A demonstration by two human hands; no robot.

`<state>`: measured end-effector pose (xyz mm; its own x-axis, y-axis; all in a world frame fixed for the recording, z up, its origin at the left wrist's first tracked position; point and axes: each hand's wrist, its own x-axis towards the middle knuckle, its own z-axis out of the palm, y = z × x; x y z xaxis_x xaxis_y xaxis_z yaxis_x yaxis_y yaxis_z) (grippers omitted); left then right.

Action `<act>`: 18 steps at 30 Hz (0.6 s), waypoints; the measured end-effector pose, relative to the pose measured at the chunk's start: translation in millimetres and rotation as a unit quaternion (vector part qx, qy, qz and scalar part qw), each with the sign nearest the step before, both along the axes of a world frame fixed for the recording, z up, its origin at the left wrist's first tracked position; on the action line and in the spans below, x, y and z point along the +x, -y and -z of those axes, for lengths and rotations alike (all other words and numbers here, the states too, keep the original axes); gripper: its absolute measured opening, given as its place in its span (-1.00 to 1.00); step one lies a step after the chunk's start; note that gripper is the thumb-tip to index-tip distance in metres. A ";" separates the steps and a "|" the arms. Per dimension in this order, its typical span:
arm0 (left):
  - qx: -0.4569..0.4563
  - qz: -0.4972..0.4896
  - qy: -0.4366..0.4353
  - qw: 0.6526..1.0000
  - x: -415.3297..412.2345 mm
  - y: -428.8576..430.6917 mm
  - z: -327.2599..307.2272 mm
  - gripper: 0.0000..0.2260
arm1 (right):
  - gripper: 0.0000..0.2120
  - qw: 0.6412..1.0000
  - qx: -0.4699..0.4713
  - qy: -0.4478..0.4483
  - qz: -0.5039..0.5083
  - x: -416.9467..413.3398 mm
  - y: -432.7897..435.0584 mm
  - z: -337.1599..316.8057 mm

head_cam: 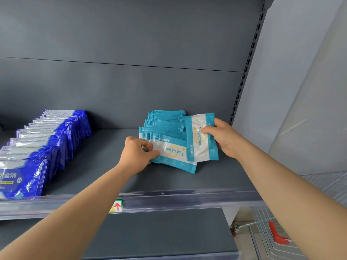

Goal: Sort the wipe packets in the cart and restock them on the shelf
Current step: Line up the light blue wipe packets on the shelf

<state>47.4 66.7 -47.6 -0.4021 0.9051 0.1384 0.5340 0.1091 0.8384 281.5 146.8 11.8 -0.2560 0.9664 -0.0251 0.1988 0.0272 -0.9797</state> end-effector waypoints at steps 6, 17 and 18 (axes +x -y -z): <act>-0.013 0.034 0.101 0.994 3.7 3.5 -6.3 -0.86 | -0.53 0.998 -0.042 -0.051 0.021 13.1 9.4 2.3; -0.033 0.120 0.156 0.980 -8.5 11.7 -1.6 -0.73 | -0.69 0.977 0.045 0.205 -0.033 -6.1 31.0 27.6; -0.036 0.133 0.111 0.984 -10.1 12.3 -2.3 -0.66 | -0.68 0.972 0.044 0.223 -0.053 -9.2 31.1 28.5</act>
